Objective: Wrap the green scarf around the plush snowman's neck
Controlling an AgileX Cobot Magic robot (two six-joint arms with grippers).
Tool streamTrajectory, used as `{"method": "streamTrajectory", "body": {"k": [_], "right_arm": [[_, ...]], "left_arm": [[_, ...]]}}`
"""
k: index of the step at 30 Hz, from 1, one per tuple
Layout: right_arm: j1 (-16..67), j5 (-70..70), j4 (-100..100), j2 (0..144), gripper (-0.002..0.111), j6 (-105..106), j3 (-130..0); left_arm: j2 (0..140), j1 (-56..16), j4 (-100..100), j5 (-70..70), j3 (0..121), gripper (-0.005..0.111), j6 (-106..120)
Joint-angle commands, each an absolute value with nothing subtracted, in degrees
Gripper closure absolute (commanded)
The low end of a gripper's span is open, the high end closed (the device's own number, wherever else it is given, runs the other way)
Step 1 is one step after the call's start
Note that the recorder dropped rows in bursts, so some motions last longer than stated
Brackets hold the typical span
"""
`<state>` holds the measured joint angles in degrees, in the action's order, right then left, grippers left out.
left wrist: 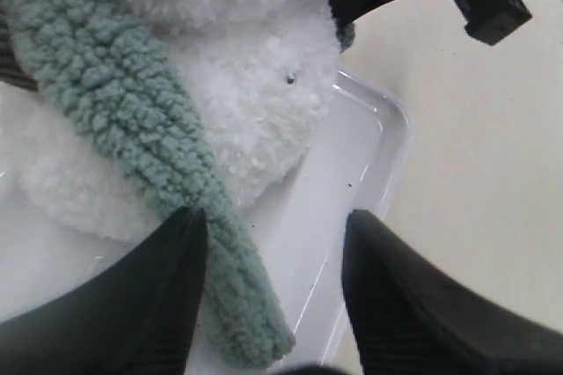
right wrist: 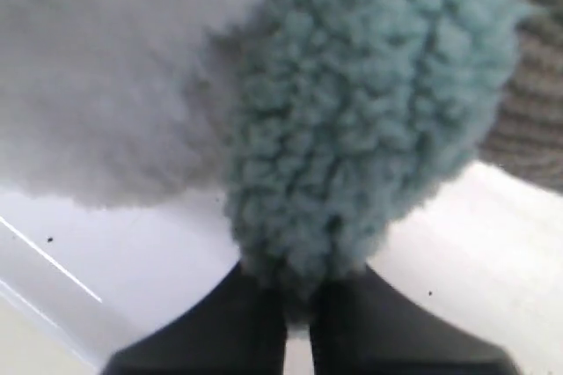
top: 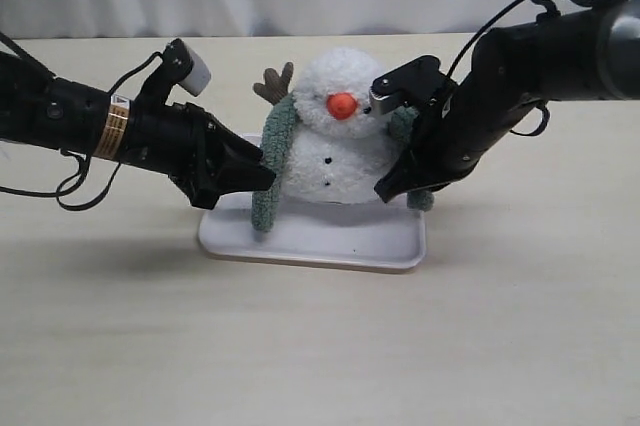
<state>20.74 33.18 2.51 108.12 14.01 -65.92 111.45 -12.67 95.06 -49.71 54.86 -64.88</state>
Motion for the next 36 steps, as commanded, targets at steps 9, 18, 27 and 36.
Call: {"method": "streamTrajectory", "body": {"k": [9,18,27,36], "right_arm": [[20.8,43.7,13.8,106.4,0.104,18.2,-63.7],[20.8,41.7,15.8,107.3,0.104,19.4,-63.8],[20.8,37.1,19.8,108.5,0.104,23.1,-60.6],[20.8,35.5,20.1,111.3,0.104,23.2,-60.4]], "left_arm": [[112.7,-15.4,87.4,-47.6,55.0,0.061,-63.6],[115.0,-19.5,87.5,-45.3,55.1,0.107,-64.4],[115.0,-20.0,84.7,-44.1,55.1,0.107,-65.3],[115.0,-20.0,84.7,-43.0,55.1,0.107,-66.2]]}}
